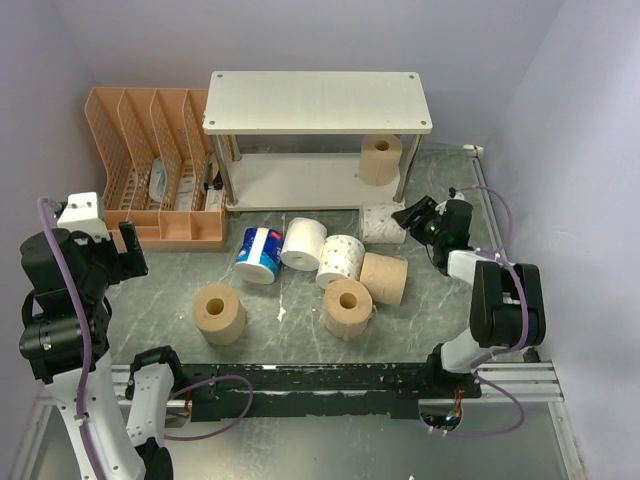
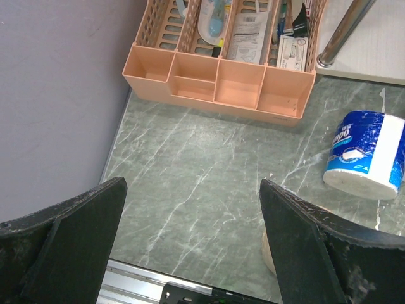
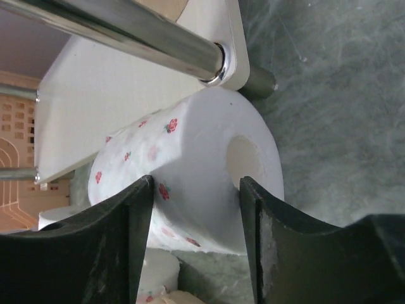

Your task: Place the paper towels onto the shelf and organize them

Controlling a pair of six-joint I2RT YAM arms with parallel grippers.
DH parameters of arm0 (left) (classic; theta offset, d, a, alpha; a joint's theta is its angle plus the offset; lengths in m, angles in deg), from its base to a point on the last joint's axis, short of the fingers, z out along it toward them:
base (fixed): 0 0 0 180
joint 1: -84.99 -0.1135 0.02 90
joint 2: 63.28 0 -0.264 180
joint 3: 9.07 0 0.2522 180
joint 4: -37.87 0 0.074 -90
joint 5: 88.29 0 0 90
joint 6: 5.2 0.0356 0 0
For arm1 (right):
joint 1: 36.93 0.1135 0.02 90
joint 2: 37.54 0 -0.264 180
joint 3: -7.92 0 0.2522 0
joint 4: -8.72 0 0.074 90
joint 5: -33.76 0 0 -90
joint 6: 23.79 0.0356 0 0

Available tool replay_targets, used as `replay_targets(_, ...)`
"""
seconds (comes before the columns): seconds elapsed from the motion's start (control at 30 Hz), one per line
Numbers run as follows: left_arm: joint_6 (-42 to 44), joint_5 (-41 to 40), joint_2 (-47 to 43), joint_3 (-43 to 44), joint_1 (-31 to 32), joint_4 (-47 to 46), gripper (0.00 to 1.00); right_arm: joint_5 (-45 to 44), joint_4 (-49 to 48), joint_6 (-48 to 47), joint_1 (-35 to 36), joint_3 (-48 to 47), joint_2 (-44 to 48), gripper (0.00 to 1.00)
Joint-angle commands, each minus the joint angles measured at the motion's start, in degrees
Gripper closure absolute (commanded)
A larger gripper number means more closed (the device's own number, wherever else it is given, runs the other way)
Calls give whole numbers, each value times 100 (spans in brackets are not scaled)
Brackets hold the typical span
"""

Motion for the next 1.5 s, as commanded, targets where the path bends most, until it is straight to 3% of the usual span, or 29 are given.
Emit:
replay_targets(0.0,-43,-118,-67,175,46,55,2,813,-974,433,-29,93,-528,55)
replay_targets(0.1,-51,-138,-56,178,36,55,2,1173,-1359,585,-33,104,-834,81)
replay_targets(0.13,-52,-149,-43,177,36,53,2,1258,-1436,609,-39,96,-922,96)
replay_targets(0.17,-52,-146,-29,178,37,55,2,1329,-1482,629,-39,104,-972,100)
replay_targets(0.3,-48,-142,9,169,19,55,2,1309,-1272,485,-69,201,-551,100)
replay_targets(0.43,-26,-46,57,169,-20,55,2,772,280,-272,-61,-99,1013,100)
replay_targets(0.53,-6,-25,86,169,-30,56,2,207,1689,-1049,30,-636,2182,100)
replay_targets(0.63,-8,-25,78,177,-31,55,2,-1008,2703,-1728,668,-1260,2990,100)
replay_targets(0.77,-4,-5,44,178,-34,55,2,-1300,3572,-2573,1103,-2449,3294,100)
replay_targets(1.0,21,102,54,165,-32,51,2,-1844,4933,-4394,1180,-5161,2545,100)
replay_targets(1.17,-88,85,62,81,-33,-40,2,-2396,5559,-4955,1250,-6885,1563,100)
replay_targets(1.3,-286,48,-27,-42,-37,-136,2,-3665,6173,-5536,1962,-8470,407,100)
replay_targets(1.47,-423,178,-41,-110,-101,-199,2,-4831,5989,-6482,3070,-9867,-890,100)
